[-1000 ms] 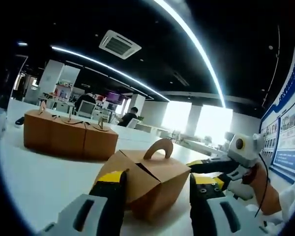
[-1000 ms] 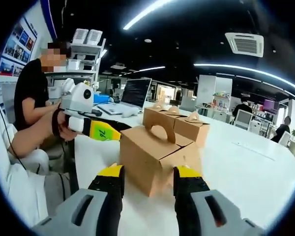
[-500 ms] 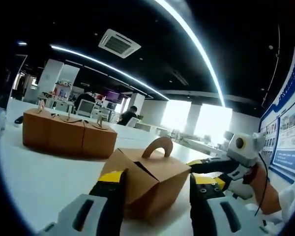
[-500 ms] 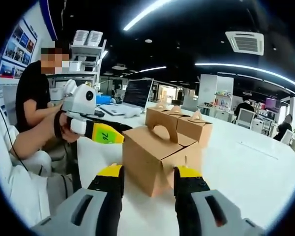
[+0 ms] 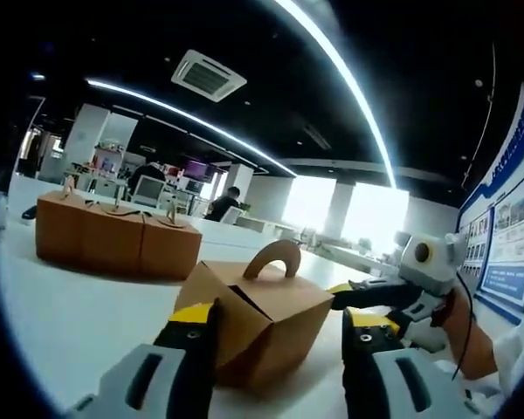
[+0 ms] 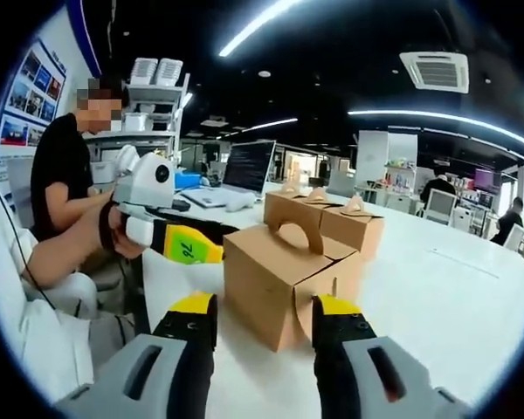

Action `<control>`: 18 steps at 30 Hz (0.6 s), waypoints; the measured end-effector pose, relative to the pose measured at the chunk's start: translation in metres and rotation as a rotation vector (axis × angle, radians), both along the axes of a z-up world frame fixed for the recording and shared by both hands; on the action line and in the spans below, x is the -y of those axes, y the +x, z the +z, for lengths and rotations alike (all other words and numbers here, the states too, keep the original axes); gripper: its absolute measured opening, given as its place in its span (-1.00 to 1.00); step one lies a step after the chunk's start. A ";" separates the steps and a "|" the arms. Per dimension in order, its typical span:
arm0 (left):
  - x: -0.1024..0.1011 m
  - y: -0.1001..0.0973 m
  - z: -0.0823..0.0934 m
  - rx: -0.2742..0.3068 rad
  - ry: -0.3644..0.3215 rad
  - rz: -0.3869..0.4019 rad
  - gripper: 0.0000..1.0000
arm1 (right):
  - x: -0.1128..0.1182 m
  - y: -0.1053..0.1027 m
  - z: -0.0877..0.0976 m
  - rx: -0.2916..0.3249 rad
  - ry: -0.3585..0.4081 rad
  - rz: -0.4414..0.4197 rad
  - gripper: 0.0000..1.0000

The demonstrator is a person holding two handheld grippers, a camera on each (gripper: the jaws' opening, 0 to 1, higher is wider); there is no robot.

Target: Pick up one paper box from the group, open the paper box, and remove the item inside

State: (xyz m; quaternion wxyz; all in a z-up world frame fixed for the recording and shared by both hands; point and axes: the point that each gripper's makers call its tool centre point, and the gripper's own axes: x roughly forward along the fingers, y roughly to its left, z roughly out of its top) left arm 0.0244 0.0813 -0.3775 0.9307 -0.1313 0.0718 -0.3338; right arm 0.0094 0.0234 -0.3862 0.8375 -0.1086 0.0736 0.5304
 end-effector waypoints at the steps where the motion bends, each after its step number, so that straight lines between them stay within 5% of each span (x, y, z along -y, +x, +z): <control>1: 0.000 0.000 0.000 0.000 -0.001 -0.001 0.18 | 0.000 0.000 0.000 -0.002 0.002 0.001 -0.10; 18: 0.005 -0.001 -0.002 -0.007 -0.004 -0.009 0.19 | -0.004 -0.004 0.001 -0.031 0.033 0.006 -0.09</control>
